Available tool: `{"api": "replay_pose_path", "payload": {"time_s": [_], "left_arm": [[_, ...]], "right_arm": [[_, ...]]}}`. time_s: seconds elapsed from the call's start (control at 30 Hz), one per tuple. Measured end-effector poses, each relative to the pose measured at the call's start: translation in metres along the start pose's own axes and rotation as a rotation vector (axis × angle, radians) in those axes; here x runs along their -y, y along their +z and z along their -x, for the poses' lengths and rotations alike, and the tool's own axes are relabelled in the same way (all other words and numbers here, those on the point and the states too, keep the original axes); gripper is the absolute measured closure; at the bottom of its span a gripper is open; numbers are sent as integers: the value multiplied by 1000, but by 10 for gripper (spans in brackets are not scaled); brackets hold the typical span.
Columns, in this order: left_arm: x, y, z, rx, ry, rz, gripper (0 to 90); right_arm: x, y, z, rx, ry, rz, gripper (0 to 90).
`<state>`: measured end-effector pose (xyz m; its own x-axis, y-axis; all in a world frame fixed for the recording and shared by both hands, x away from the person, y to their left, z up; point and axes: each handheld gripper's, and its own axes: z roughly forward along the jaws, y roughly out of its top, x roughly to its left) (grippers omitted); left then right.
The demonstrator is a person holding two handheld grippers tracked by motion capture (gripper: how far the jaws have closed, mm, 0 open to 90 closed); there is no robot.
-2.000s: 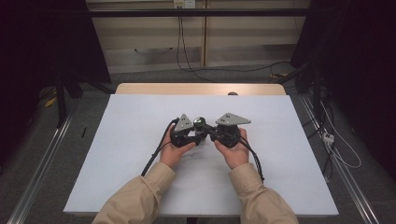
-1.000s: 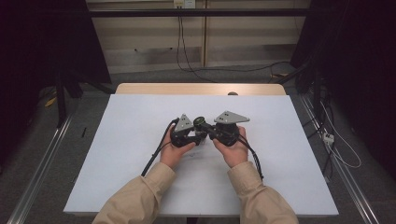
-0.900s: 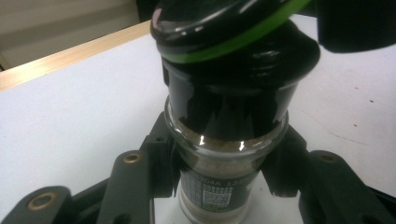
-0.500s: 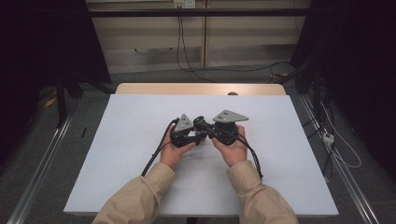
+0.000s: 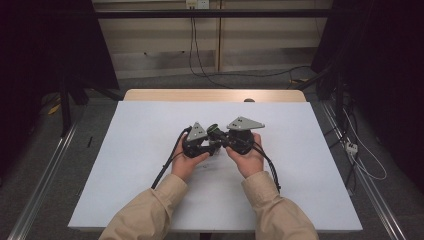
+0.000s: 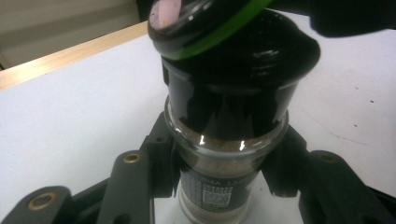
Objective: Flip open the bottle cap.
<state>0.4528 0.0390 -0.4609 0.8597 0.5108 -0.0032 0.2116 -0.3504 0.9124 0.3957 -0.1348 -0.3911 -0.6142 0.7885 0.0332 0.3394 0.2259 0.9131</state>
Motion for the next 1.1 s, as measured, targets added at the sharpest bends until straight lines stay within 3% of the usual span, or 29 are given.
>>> {"api": "replay_pose_path", "payload": {"time_s": [1.1], "left_arm": [[0,0,0,-2,-2,-2,536]], "right_arm": [[-5,2,0,9,-7,3,900]]}}
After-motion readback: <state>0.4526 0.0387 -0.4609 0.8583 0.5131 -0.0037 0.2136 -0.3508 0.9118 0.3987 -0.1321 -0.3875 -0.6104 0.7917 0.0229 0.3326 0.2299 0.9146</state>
